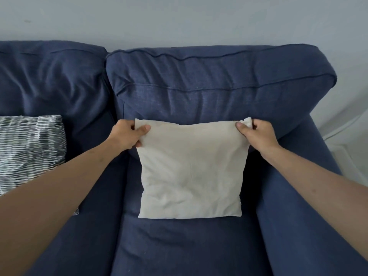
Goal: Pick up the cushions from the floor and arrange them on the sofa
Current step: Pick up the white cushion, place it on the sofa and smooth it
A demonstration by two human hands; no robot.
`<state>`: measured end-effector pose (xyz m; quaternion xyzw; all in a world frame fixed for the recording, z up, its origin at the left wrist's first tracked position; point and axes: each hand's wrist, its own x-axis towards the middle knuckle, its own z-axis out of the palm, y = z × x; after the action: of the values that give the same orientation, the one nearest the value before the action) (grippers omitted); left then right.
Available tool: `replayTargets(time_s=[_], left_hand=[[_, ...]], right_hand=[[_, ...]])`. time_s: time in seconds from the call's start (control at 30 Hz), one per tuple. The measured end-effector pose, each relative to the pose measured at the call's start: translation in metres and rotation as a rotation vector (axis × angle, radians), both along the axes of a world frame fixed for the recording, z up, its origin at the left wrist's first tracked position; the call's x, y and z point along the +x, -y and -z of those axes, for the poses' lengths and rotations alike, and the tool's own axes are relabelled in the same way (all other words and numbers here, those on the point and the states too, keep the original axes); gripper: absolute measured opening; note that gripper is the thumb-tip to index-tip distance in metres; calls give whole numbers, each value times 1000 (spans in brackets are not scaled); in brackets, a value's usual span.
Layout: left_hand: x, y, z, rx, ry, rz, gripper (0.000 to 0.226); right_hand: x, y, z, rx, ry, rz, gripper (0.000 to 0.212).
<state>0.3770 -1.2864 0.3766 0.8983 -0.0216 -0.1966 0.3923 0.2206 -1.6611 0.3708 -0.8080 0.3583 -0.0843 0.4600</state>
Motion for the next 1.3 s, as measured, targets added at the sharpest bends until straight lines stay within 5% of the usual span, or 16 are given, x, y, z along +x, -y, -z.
replayTargets(time_s=[0.1, 0.23, 0.53, 0.67, 0.77, 0.93, 1.1, 1.3], left_hand=[[-3, -6, 2, -73, -16, 0, 41], [1, -11, -3, 3, 8, 27, 56], [9, 10, -6, -94, 111, -157, 38], [-37, 19, -5, -34, 413, -224, 37], [-78, 51, 5, 8, 794, 0, 48], [-108, 101, 53, 181, 1009, 447, 58], [-76, 81, 87, 339, 960, 426, 73], [-60, 27, 85, 345, 805, 209, 76]], right_hand=[[-16, 4, 5, 47, 18, 1, 58], [-26, 6, 4, -53, 17, -51, 48], [-12, -6, 4, -120, 25, 87, 35], [-44, -45, -3, -448, 281, 153, 38], [-51, -92, 6, -746, 318, -230, 54], [-33, -128, 50, -1060, 214, -531, 60], [-23, -100, 78, -1175, 156, -456, 68], [-43, -60, 75, -1006, 32, -139, 75]])
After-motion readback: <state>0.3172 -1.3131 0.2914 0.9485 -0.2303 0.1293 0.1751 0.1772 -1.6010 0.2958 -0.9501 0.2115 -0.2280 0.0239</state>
